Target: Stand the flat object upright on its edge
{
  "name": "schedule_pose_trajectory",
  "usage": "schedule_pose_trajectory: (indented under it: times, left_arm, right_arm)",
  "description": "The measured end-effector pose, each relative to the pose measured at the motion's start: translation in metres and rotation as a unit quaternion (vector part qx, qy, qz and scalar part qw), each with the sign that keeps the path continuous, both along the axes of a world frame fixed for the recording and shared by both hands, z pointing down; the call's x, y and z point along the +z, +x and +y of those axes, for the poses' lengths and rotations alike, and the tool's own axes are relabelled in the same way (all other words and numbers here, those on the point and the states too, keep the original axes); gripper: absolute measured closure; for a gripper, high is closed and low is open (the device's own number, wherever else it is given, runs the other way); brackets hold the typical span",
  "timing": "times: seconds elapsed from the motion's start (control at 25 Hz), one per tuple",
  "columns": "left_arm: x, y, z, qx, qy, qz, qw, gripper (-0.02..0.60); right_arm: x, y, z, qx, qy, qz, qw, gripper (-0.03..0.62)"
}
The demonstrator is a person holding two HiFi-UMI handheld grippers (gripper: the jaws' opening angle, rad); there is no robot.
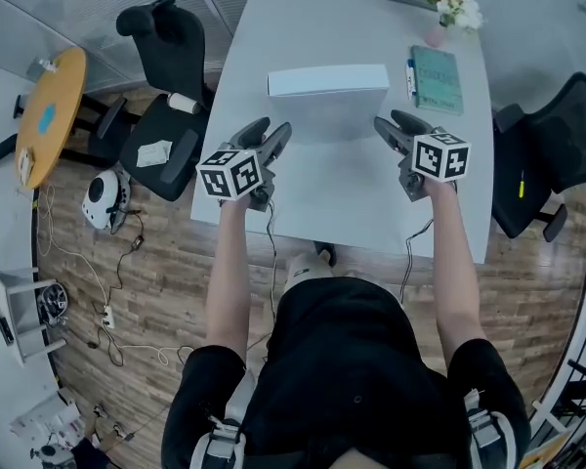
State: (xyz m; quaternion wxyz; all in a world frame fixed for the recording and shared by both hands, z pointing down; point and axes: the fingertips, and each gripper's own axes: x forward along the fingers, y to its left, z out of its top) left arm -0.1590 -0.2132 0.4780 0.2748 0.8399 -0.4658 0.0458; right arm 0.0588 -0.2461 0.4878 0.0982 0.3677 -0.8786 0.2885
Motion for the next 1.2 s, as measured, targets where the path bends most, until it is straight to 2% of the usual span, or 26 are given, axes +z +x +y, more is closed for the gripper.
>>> schedule_pose_trajectory:
  times: [0.28,0.36,0.6,0.8,0.96,1.2]
  left_arm:
    - [-0.008,0.041,0.056,0.002,0.011,0.006,0.9999,0.341]
    - [-0.01,0.055,0.079,0.004,0.014,0.002,0.9999,0.371]
    - [-0.016,0.098,0.146,0.008,0.018,0.002,0.9998,0.38]
    - [-0.022,0.129,0.199,0.003,0.032,-0.004,0.9995,0.42]
    - [-0.03,0.141,0.233,-0.009,0.043,-0.015,0.9989,0.475]
    - [-0.056,0.152,0.271,-0.024,0.07,-0.021,0.997,0.506]
  right_arm:
    - [-0.005,0.014,0.06,-0.015,0.013,0.001,1.0,0.362]
    - [-0.007,0.019,0.084,-0.021,0.019,0.006,1.0,0.364]
    - [-0.015,0.037,0.154,-0.025,0.037,0.014,0.999,0.385]
    - [-0.021,0.056,0.205,-0.032,0.058,0.024,0.998,0.423]
    - [-0.032,0.066,0.236,-0.032,0.076,0.023,0.996,0.471]
    - [-0.06,0.078,0.269,-0.019,0.107,0.003,0.994,0.541]
